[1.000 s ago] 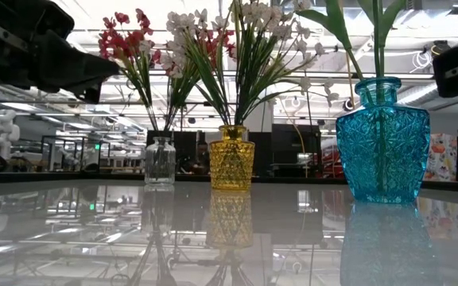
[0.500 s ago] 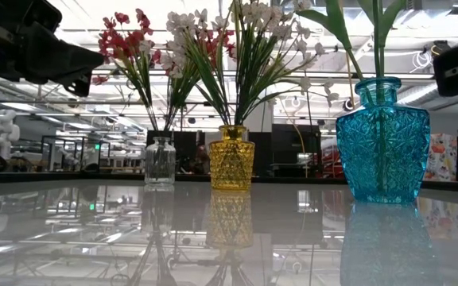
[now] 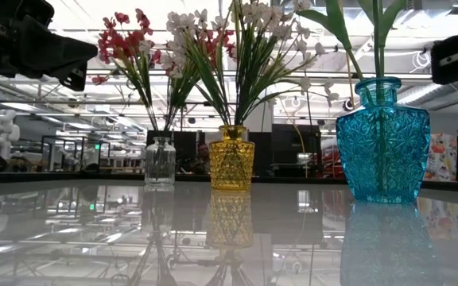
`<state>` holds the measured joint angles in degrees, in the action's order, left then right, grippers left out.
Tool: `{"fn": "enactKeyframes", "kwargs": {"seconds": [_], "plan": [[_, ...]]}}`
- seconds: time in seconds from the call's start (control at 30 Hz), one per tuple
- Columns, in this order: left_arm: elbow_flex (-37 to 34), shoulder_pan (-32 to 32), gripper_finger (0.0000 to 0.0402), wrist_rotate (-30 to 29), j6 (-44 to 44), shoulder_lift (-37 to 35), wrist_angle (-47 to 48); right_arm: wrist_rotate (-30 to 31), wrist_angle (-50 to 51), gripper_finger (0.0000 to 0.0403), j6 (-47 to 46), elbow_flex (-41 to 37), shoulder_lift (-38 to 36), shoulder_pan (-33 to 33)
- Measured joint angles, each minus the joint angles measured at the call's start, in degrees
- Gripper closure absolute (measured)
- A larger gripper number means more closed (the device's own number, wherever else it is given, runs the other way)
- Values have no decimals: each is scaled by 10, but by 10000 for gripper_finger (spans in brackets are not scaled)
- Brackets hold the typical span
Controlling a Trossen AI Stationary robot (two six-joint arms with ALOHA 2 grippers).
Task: Sort flowers into vase by color
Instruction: Return to Home Position
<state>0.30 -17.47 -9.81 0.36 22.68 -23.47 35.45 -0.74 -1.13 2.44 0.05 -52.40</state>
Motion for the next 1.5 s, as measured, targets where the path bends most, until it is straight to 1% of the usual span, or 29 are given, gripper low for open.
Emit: {"fn": "enactKeyframes", "kwargs": {"seconds": [0.1,0.27,0.43,0.57,0.7,0.93,1.17,1.33,1.5], "plan": [[0,0,394,6,0,-9,8,-50,-8,403,5,0,0,28],[0,3,394,9,0,-25,28,-133,-13,403,-2,0,0,93],[0,4,394,9,2,-36,36,-200,-21,403,2,1,0,163],[0,4,394,17,2,-42,39,-241,-30,403,12,1,0,217],[0,4,394,18,1,-42,47,-302,-67,403,13,-8,0,266],[0,4,394,19,3,-42,49,-352,-67,403,6,-16,5,324],[0,20,394,19,40,-55,58,-411,-55,403,8,-16,5,395],[0,57,399,31,45,-96,118,-418,-39,403,5,-16,5,434],[0,94,400,68,41,-146,161,-414,-41,403,15,-16,5,468]]}}
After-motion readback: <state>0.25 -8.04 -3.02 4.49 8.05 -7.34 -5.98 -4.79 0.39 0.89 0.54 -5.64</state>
